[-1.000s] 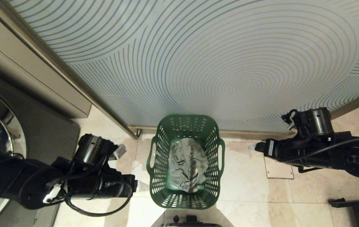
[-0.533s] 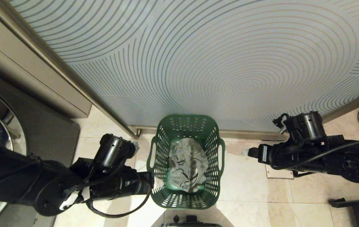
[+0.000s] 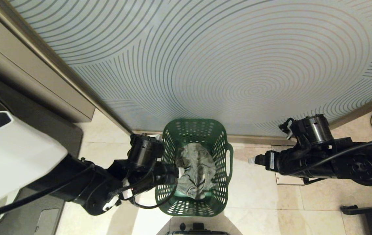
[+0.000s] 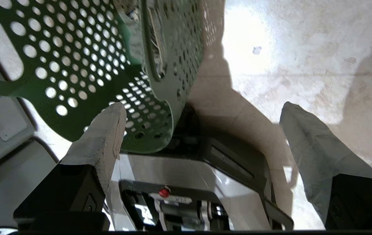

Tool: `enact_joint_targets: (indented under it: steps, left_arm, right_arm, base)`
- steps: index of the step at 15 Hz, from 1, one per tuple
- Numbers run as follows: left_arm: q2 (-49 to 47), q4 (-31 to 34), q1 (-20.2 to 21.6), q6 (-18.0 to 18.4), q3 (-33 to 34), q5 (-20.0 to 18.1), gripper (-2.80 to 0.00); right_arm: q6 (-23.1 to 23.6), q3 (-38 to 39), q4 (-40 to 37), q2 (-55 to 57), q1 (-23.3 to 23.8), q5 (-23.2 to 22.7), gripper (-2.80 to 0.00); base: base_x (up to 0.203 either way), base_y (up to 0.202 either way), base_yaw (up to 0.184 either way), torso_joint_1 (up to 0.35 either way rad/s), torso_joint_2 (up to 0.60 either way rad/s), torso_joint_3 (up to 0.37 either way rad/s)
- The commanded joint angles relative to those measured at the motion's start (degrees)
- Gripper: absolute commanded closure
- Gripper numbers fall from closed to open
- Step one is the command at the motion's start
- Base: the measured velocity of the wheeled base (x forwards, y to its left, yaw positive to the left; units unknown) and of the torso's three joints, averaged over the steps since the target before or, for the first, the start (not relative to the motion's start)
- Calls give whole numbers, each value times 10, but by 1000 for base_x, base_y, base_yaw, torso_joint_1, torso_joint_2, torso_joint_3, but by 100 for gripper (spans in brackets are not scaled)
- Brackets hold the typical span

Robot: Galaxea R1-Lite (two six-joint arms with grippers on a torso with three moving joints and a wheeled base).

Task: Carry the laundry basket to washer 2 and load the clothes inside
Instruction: Pick up the clothes basket and put it beside the washing machine

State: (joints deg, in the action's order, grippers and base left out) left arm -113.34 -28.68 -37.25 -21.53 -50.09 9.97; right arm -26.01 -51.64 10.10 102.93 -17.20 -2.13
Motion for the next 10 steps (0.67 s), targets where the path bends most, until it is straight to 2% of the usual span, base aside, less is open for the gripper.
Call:
enact_joint_targets:
  steps: [1, 5, 10]
  left_arm:
    - [-14, -3, -2, 17, -23, 7, -280]
    - [-4, 4, 12, 66, -56, 8, -280]
    - [-35, -4, 17, 68, -64, 12, -280]
  right_arm:
    - [-3, -9, -17, -5, -1, 15, -280]
    - [-2, -10, -27, -9, 5, 60, -280]
    - [-10, 15, -27, -44, 7, 59, -280]
  base:
    - [0, 0, 0, 0, 0, 0]
    - [0, 0, 0, 0, 0, 0]
    - [0, 0, 0, 0, 0, 0]
